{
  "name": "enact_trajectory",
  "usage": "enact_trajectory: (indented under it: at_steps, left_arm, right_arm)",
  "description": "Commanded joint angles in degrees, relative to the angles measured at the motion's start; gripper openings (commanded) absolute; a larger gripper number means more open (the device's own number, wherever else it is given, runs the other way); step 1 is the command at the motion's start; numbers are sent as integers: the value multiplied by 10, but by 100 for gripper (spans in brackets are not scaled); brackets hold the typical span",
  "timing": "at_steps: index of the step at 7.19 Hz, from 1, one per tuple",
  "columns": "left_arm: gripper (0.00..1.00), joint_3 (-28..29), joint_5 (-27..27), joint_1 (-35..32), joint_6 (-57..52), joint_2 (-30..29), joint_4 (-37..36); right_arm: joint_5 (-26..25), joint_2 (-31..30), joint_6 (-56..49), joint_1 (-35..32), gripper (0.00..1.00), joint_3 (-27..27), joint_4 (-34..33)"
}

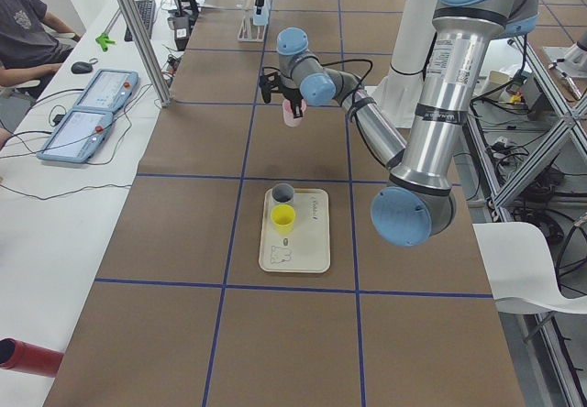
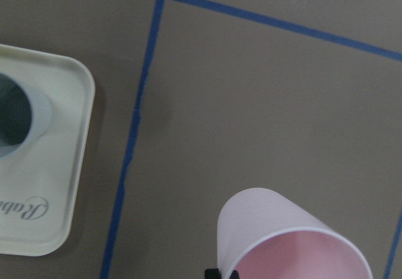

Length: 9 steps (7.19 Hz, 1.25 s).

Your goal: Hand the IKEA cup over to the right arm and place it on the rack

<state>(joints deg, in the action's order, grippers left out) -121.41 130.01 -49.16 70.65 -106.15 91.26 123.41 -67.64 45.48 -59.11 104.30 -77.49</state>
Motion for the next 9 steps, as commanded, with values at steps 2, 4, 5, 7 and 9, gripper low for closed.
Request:
enact_trajectory:
  at_steps: [2, 4, 5, 7, 9]
  left_arm:
    - [0, 121, 3, -9, 86, -160, -1]
    - [0, 124, 6, -11, 146, -182, 38]
    - [0, 139, 6, -12, 234, -182, 136]
    - [0, 201, 4, -12, 390, -183, 383]
    - [0, 208, 6, -12, 473, -183, 475]
  right_arm:
    - [4, 5, 209, 41, 99, -1, 198]
    - [11, 6, 314, 44, 99, 2, 293]
    - [19, 7, 366, 45, 98, -1, 352]
    - [37, 47, 464, 45, 96, -2, 397]
    - [43, 54, 564, 56, 95, -8, 499]
